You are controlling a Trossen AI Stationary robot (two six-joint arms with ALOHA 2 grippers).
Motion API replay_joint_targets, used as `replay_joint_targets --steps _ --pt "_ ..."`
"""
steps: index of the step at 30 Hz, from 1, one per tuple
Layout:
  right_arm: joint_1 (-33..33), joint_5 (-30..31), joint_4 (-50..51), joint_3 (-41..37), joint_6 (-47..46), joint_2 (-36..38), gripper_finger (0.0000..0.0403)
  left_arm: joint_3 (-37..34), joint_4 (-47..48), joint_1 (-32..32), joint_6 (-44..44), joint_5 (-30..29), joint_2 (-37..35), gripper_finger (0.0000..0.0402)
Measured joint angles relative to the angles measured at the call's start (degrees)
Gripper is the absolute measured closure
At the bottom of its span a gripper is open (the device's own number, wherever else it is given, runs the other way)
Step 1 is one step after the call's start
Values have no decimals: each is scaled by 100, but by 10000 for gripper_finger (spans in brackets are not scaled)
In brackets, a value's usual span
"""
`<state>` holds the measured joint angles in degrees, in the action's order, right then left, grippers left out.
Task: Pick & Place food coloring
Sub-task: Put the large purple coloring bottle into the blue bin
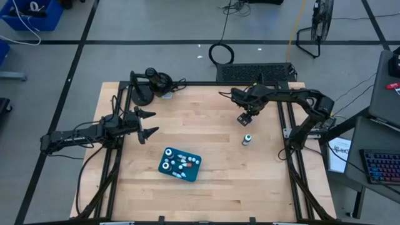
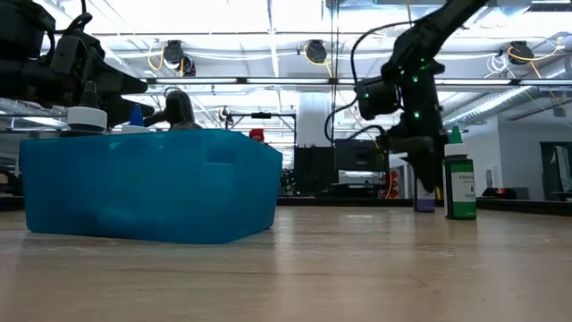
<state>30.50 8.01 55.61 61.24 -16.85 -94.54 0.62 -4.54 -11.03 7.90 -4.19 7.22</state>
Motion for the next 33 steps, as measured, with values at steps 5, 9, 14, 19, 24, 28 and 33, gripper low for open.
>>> replay_joint_targets --steps 5,9,14,19,24,28,33 --pt "60 10 -421 -196 -3 15 138 0 0 0 0 0 0 11" --pt "61 43 -724 -200 -3 79 138 0 0 0 0 -4 0 11" --pt "63 -40 -817 -209 -30 144 138 0 0 0 0 -2 0 11" --pt "65 -50 -624 -211 -45 144 152 0 0 0 0 -2 0 11" --pt "65 -55 -649 -211 -11 142 183 0 0 0 0 -2 0 11" --pt "6 -60 -749 -211 248 142 241 0 0 0 0 -2 0 11" --pt "-323 -98 -1002 -213 272 346 282 0 0 1 0 -2 0 11"
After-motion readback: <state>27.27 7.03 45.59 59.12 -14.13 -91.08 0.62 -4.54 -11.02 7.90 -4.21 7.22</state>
